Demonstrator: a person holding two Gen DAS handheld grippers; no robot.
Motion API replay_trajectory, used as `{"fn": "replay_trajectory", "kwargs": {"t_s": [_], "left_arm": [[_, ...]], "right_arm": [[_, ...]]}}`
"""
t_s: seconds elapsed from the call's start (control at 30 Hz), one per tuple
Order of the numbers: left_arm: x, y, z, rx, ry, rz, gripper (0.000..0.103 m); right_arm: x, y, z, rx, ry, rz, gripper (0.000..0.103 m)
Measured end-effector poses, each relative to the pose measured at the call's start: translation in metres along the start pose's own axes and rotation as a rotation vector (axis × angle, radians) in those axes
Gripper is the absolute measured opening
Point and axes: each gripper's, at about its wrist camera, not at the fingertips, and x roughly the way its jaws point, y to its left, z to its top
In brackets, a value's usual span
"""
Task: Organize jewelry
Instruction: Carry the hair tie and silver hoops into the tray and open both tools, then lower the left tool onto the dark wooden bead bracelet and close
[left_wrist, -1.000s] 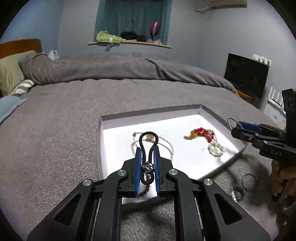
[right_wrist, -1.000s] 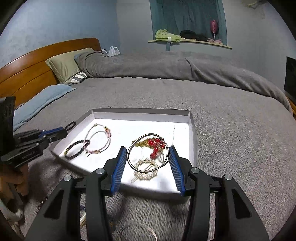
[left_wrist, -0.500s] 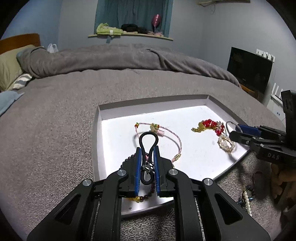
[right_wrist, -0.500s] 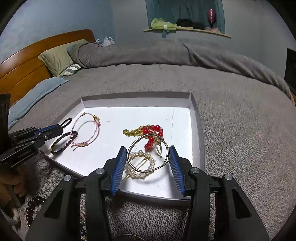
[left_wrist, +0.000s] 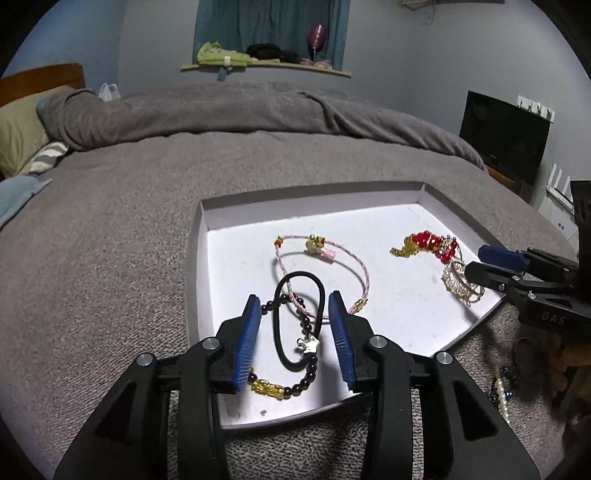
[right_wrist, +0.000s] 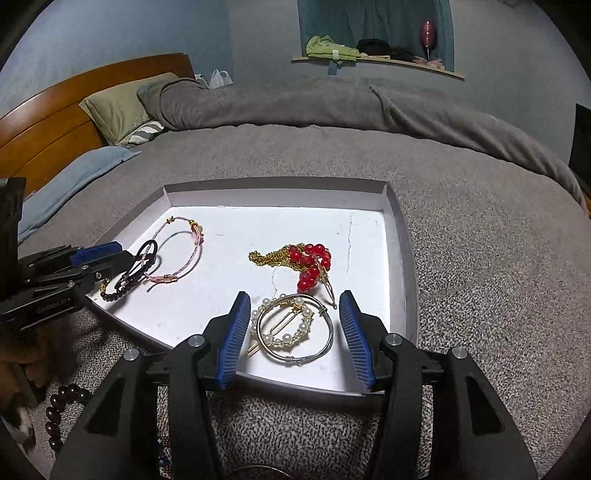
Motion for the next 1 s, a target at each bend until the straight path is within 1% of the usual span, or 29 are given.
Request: {"fn": "replay_trajectory", "kwargs": {"t_s": [0.1, 0.13, 0.17, 0.2, 0.27, 0.3, 0.4, 0.47, 0.53, 0.6, 0.7, 0.8, 0.9, 1.0], "left_arm": [[-0.01, 0.0, -0.001, -0.003, -0.047, 0.0, 0.045], [-0.013, 0.0, -0.001, -0.005, -0.066, 0.002, 0.059], [-0.019, 0.0, -0.002, -0.007, -0.093, 0.004, 0.078], [-0.023, -0.001, -0.002, -0.008, -0.115, 0.002, 0.082], [-0.035, -0.001, -0.003, -0.013, -0.162, -0.009, 0.083], [-0.038, -0.001, -0.004, -0.016, -0.166, -0.019, 0.083], [-0.043, -0.001, -0.009, -0.034, -0.13, -0.038, 0.083], [-0.051, -0.002, -0.015, -0.04, -0.133, -0.06, 0.083], [-0.057, -0.005, -0.026, -0.038, -0.128, -0.082, 0.083], [-0.061, -0.01, -0.034, -0.029, -0.113, -0.094, 0.083], [-0.072, -0.018, -0.044, -0.013, -0.115, -0.114, 0.083], [-0.076, -0.025, -0.051, -0.007, -0.086, -0.133, 0.083], [-0.077, -0.033, -0.06, 0.006, -0.047, -0.141, 0.083], [-0.077, -0.038, -0.065, 0.014, -0.027, -0.142, 0.083]], "right_arm": [[-0.007, 0.005, -0.002, -0.018, -0.034, -0.016, 0.05], [-0.011, 0.006, -0.003, -0.024, -0.055, -0.021, 0.05], [-0.015, 0.006, -0.003, -0.026, -0.074, -0.022, 0.05], [-0.02, 0.006, -0.004, -0.024, -0.099, -0.022, 0.054], [-0.027, 0.004, -0.006, -0.013, -0.134, -0.034, 0.06], [-0.031, 0.003, -0.007, -0.005, -0.145, -0.03, 0.06], [-0.037, 0.001, -0.008, 0.012, -0.143, -0.018, 0.06], [-0.043, 0.001, -0.011, 0.018, -0.148, -0.011, 0.06], [-0.046, 0.002, -0.017, 0.019, -0.132, -0.001, 0.06], [-0.05, 0.004, -0.024, 0.011, -0.115, -0.001, 0.06], [-0.059, 0.007, -0.032, -0.002, -0.106, -0.01, 0.06], [-0.067, 0.01, -0.041, -0.018, -0.086, -0.01, 0.06], [-0.074, 0.01, -0.05, -0.021, -0.074, -0.009, 0.06], [-0.079, 0.009, -0.056, -0.019, -0.061, -0.009, 0.06]]}}
